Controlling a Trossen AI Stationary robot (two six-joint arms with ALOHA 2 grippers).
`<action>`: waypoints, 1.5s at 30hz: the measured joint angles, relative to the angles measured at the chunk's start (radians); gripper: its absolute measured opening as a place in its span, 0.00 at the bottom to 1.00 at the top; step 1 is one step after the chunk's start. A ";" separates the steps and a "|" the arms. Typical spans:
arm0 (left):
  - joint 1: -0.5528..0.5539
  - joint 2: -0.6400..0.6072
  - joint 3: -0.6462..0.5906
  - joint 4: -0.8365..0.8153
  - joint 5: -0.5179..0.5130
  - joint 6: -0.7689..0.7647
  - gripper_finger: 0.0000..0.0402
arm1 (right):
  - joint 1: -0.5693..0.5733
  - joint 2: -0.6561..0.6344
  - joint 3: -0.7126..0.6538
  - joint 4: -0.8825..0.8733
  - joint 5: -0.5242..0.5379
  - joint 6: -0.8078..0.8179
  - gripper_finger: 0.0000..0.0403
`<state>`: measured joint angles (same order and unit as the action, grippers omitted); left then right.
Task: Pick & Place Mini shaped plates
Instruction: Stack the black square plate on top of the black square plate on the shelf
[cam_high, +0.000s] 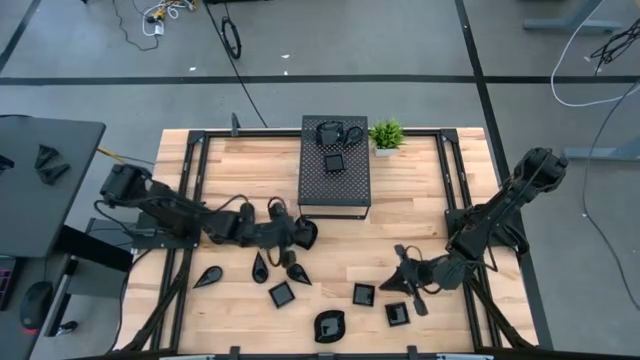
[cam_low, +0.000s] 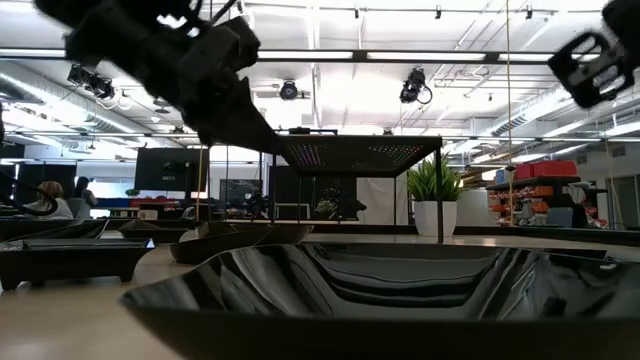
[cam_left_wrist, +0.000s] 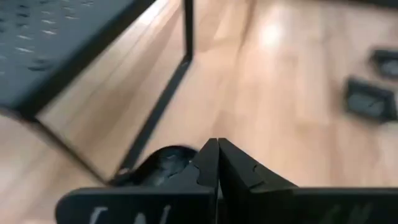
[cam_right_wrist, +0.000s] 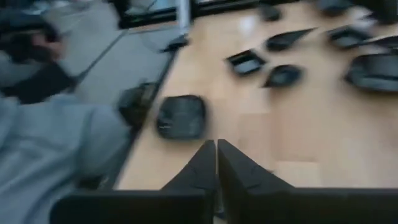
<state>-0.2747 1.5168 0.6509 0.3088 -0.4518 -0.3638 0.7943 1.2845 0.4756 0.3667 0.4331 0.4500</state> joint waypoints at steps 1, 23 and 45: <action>-0.009 0.008 -0.027 0.061 -0.001 -0.008 0.02 | -0.010 0.004 0.029 -0.039 -0.040 0.007 0.06; -0.066 0.081 -0.061 0.270 -0.090 -0.018 0.03 | -0.147 0.390 0.413 -0.646 -0.352 -1.196 0.26; -0.066 0.081 -0.061 0.272 -0.094 -0.037 0.03 | -0.198 0.427 0.413 -0.642 -0.386 -1.301 0.02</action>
<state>-0.3408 1.5974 0.5896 0.5808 -0.5457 -0.4004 0.5961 1.7111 0.8886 -0.2748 0.0471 -0.8505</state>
